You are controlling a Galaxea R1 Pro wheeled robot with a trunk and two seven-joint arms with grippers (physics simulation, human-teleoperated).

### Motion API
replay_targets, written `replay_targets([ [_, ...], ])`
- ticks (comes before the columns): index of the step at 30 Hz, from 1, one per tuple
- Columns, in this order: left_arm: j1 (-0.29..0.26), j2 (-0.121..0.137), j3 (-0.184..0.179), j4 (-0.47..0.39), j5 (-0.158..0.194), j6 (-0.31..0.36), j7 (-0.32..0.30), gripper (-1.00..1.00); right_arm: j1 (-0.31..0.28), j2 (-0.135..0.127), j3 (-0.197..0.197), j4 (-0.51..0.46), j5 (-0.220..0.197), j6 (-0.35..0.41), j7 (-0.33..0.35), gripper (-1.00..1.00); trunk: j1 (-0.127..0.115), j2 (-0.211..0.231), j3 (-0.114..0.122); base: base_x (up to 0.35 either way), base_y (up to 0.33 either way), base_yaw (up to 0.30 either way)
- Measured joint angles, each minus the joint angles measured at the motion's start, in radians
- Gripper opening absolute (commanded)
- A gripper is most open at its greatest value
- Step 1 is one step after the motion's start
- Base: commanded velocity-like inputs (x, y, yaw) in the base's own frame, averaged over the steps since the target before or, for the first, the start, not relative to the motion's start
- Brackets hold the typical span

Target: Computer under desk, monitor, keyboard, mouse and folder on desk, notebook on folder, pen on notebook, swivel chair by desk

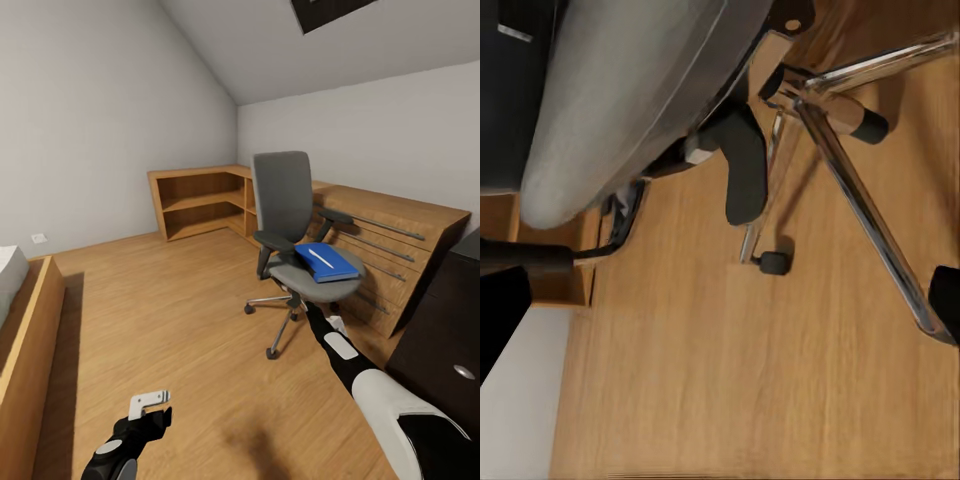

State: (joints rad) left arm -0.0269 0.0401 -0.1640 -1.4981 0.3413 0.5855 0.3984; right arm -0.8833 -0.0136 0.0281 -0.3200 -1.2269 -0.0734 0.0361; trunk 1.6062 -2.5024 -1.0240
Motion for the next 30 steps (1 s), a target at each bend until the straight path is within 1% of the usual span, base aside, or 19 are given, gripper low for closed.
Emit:
replay_targets([
  [8,0.000,-0.003,0.011,0.027,0.001,-0.002,-0.001,1.00,0.002,0.005,0.004,0.000,0.006,-0.001,0.000,1.00,0.000,0.000,0.000,-0.331,-0.087,0.000],
  [10,0.000,-0.003,0.011,0.028,0.000,-0.003,-0.001,1.00,0.004,0.014,0.008,0.000,0.008,0.000,0.000,1.00,0.000,0.000,0.000,-0.233,-0.056,0.000],
  [11,0.000,-0.004,0.011,0.029,0.000,-0.004,-0.001,1.00,0.009,0.026,0.014,0.004,0.015,-0.003,0.000,1.00,0.000,0.000,0.000,-0.151,-0.035,0.000],
  [13,0.000,-0.004,0.010,0.029,-0.001,-0.004,-0.002,1.00,0.014,0.035,0.021,0.013,0.031,-0.012,0.000,1.00,0.000,0.000,0.000,-0.099,-0.023,0.000],
  [14,0.000,-0.004,0.010,0.029,-0.001,-0.006,-0.004,1.00,0.020,0.042,0.028,0.029,0.057,-0.029,0.000,1.00,0.000,0.000,0.000,-0.062,-0.014,0.000],
  [16,0.000,-0.004,0.009,0.032,-0.001,-0.013,-0.006,1.00,0.025,0.048,0.035,0.051,0.095,-0.054,0.000,1.00,-0.001,0.000,0.000,-0.041,-0.009,0.000],
  [17,0.000,-0.004,0.008,0.041,-0.001,-0.028,-0.008,1.00,0.029,0.053,0.039,0.077,0.139,-0.087,0.000,1.00,-0.001,0.000,0.000,-0.025,-0.006,0.000],
  [19,0.000,-0.005,0.007,0.060,-0.002,-0.055,-0.009,1.00,0.032,0.062,0.043,0.108,0.190,-0.125,0.000,1.00,-0.001,0.000,0.004,-0.017,-0.004,0.000],
  [20,0.000,-0.005,0.006,0.081,-0.003,-0.091,-0.010,1.00,0.034,0.076,0.044,0.143,0.239,-0.165,0.000,1.00,-0.001,0.000,0.008,-0.010,-0.002,0.000],
  [21,0.000,-0.006,0.006,0.091,-0.003,-0.112,-0.010,1.00,0.036,0.085,0.045,0.163,0.265,-0.187,0.000,1.00,-0.002,0.001,0.012,-0.008,-0.002,0.000],
  [24,0.000,-0.008,0.005,0.112,-0.004,-0.164,-0.011,1.00,0.043,0.110,0.045,0.223,0.331,-0.254,-0.001,1.00,-0.003,0.001,0.023,-0.005,-0.001,0.000],
  [28,0.000,-0.012,0.005,0.130,-0.004,-0.198,-0.011,1.00,0.061,0.136,0.046,0.292,0.397,-0.348,0.000,1.00,-0.005,0.002,0.039,-0.002,-0.001,0.000],
  [29,0.000,-0.016,0.005,0.138,-0.004,-0.207,-0.011,1.00,0.081,0.147,0.045,0.310,0.422,-0.394,0.000,1.00,-0.006,0.003,0.042,-0.001,0.000,0.000],
  [30,0.000,-0.018,0.005,0.142,-0.004,-0.211,-0.011,1.00,0.097,0.151,0.046,0.316,0.436,-0.417,0.000,1.00,-0.006,0.003,0.046,0.000,0.000,0.000],
])
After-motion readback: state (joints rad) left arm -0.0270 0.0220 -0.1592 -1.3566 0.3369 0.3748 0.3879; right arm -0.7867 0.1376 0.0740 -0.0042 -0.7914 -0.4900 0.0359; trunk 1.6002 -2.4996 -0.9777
